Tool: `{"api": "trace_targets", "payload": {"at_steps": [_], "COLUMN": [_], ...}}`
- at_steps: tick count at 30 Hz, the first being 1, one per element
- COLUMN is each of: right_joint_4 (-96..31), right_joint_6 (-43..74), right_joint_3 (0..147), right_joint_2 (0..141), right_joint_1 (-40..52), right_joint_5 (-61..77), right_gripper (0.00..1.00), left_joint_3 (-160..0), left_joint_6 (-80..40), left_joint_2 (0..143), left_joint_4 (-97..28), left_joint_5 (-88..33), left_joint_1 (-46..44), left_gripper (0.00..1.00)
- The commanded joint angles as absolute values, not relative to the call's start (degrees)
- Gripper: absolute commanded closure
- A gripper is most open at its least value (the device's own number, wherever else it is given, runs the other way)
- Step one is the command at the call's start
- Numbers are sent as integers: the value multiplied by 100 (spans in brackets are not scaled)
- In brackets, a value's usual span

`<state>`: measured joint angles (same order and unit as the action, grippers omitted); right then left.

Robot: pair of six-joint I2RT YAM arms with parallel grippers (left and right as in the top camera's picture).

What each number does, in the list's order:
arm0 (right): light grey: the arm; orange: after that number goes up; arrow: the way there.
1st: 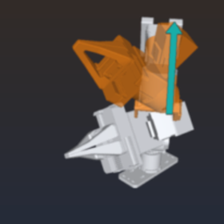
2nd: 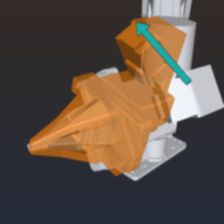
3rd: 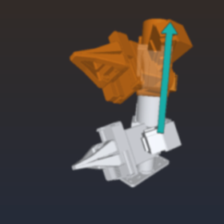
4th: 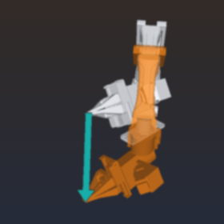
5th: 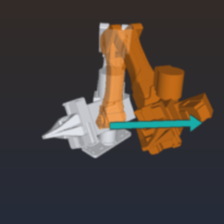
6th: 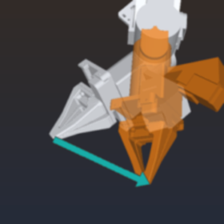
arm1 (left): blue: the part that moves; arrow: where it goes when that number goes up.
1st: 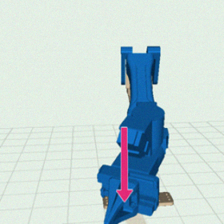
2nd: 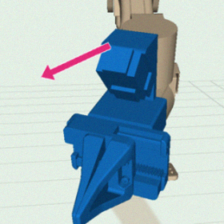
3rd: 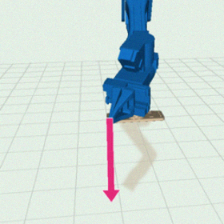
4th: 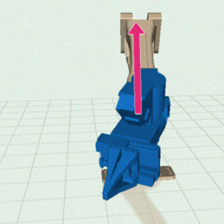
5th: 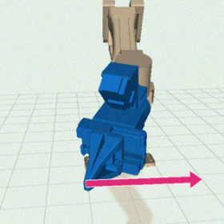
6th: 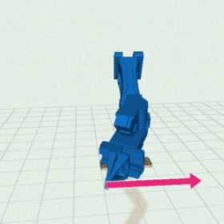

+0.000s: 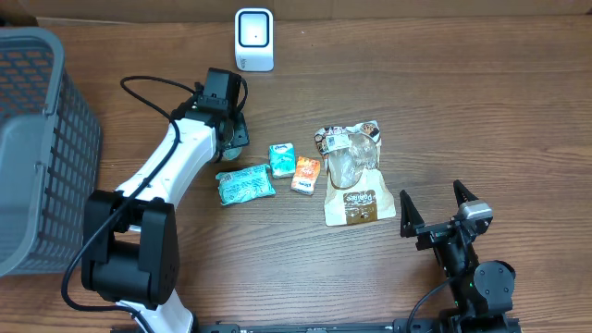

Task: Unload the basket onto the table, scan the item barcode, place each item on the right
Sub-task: 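Carry the green-capped jar with the left gripper and set it on the table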

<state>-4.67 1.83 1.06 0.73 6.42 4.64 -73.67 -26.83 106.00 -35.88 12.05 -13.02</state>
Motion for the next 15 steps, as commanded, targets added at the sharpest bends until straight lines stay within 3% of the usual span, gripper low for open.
{"api": "trace_targets", "payload": {"at_steps": [1, 15], "right_joint_4": [-440, -443], "right_joint_6": [165, 165], "right_joint_3": [47, 47], "right_joint_2": [16, 16], "right_joint_1": [635, 635], "right_joint_5": [480, 480], "right_gripper": [0, 0], "left_joint_3": [-7131, -6877], "left_joint_6": [-3122, -3489], "left_joint_2": [10532, 10532], "left_joint_4": [-3446, -3260], "left_joint_5": [1441, 1470], "left_joint_1": [-1267, -1052], "left_gripper": [41, 38]}}
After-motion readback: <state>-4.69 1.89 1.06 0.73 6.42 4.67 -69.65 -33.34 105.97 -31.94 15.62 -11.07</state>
